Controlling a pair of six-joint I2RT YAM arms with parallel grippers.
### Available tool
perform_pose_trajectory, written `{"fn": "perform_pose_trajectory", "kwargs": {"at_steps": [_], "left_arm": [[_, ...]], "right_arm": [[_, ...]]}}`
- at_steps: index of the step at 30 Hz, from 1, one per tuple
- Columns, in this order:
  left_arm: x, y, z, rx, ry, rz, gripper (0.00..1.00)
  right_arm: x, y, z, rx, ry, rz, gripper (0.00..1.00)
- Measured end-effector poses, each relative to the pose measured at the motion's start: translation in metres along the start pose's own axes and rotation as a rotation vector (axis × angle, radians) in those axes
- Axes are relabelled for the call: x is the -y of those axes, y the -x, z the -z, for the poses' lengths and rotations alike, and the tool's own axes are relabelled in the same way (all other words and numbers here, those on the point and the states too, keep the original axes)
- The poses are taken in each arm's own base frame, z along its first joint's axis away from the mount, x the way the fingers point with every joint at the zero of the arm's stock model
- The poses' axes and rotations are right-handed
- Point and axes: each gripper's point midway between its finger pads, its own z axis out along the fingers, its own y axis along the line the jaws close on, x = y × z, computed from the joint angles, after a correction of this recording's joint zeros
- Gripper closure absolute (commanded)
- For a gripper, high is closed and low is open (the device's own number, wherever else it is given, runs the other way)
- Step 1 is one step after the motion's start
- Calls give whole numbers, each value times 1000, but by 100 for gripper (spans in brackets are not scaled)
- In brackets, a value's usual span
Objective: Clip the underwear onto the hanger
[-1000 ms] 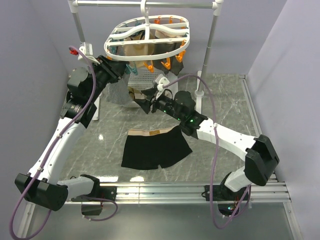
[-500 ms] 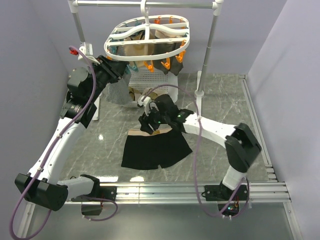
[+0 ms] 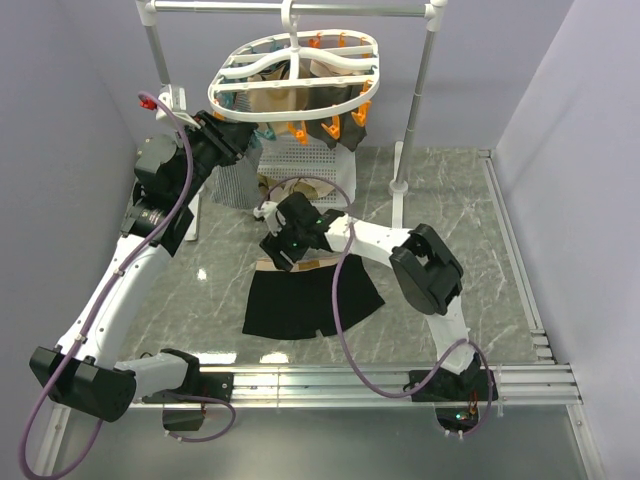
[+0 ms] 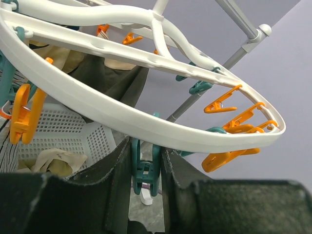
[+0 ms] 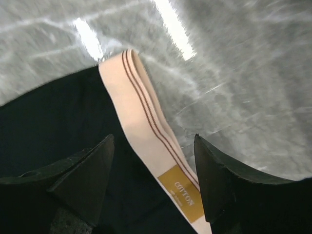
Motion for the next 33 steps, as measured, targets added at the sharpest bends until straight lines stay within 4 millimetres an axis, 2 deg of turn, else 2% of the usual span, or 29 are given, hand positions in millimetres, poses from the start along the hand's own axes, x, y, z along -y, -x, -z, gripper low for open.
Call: {"fn": "perform_pose_trajectory", "kwargs": {"at_steps": [7,11,14,15,17,18,20,21,24,27,30,32,33], "left_arm": [[-1,0,0,1,1,-5,100],[-1,0,0,1,1,-6,100],[-1,0,0,1,1,-7,100],[-1,0,0,1,1,-7,100],[-1,0,0,1,1,-7,100],[-1,0,0,2,2,-7,100],[-1,0,0,2,3,-7,100],[-1,0,0,3,3,-7,100],[-2,1,0,4,7,-7,100],[-2,0,0,5,9,-9,100],[-4,-2,0,0,13,-18,100],[-6,-4,0,-5,17,-25,100],[-8,-5,0,-9,21,-27,100]], "right_arm": [[-5,-30,-17,-112,-18,34,25],[-6,-33,-20,-128,-43,64,26],[-7,-34,-20,-133,-56,75,39],[-8,-33,-21,-133,-56,77,48],[-10,-34,-21,-133,-53,81,59],[-11,-34,-21,-133,-51,82,71],[-14,-34,-23,-126,-41,87,80],[-15,-34,-24,-115,-38,90,88],[-17,-36,-21,-68,-37,104,100],[-17,-44,-12,-44,-51,126,100],[-15,-60,7,-55,-78,167,100],[-14,-58,22,-43,-95,197,100],[-13,-51,32,-20,-108,214,100]]}}
